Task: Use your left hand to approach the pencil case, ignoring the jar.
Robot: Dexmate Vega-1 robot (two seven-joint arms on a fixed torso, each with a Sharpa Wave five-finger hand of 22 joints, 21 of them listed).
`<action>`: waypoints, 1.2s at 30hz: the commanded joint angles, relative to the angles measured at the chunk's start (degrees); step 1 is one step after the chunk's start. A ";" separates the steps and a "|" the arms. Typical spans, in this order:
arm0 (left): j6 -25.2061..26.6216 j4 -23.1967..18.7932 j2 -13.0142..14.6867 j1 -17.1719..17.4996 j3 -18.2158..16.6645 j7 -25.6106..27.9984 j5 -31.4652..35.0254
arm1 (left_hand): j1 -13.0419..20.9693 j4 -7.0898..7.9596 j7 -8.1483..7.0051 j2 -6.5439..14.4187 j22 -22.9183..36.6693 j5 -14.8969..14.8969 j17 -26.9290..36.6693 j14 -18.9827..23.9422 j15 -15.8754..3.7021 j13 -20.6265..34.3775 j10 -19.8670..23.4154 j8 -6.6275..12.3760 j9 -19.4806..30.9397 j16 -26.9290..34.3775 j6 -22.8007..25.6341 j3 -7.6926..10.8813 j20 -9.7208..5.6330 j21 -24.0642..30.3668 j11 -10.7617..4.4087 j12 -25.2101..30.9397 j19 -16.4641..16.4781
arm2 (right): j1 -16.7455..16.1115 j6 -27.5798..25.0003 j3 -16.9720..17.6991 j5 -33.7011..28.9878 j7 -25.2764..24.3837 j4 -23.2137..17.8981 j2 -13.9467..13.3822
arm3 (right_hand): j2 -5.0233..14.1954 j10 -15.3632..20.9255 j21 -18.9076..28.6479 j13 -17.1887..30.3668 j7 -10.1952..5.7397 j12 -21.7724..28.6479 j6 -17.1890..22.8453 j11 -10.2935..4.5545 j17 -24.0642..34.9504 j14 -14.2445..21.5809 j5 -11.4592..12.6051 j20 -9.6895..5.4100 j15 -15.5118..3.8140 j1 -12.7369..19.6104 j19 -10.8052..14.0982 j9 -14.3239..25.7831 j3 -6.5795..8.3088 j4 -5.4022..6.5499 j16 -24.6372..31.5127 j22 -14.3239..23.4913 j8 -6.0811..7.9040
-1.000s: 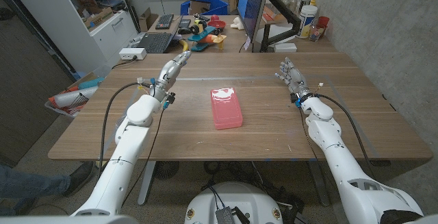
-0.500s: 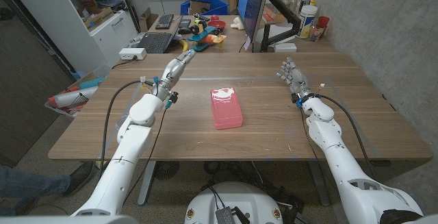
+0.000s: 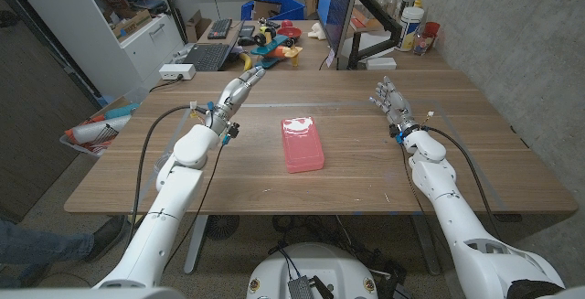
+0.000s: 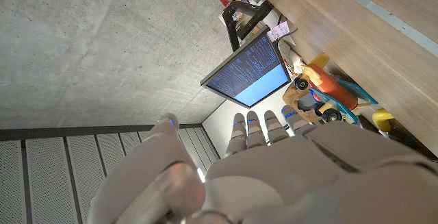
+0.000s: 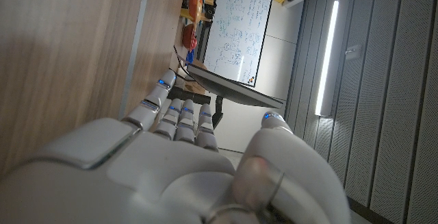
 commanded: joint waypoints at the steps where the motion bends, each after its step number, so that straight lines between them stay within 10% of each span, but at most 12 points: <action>1: 0.68 -0.87 1.16 0.30 0.20 -0.47 0.77 | 0.67 -0.52 0.16 -0.07 0.19 -0.20 -0.04 -0.27 0.16 0.01 0.01 0.17 0.11 -0.07 0.29 0.03 0.21 -0.19 0.06 -0.02 -0.55 | 0.41 0.79 -0.05 0.43 -0.18 0.54 0.62 | 0.46 0.40 -0.15 -0.04 0.02 -0.19 0.68 -0.04 0.17 0.54 -0.10 -0.13 -0.32 -0.08 0.60 0.21 0.10 -0.29 0.21 0.07 -0.01; 36: 2.32 -3.63 3.40 0.63 3.49 -0.54 5.70 | 1.31 -1.32 0.17 0.28 0.22 -0.40 -0.05 -0.20 0.01 -0.03 0.19 0.20 0.13 -0.06 0.62 0.20 0.07 -1.17 -0.09 -0.02 -0.22 | 0.73 0.44 -0.03 0.57 -0.01 0.21 0.40 | 0.61 1.03 -0.92 -0.02 0.03 -0.61 1.19 0.05 -0.14 1.08 -0.15 -0.15 -0.15 -0.18 1.35 0.21 0.00 -0.44 0.31 0.09 0.04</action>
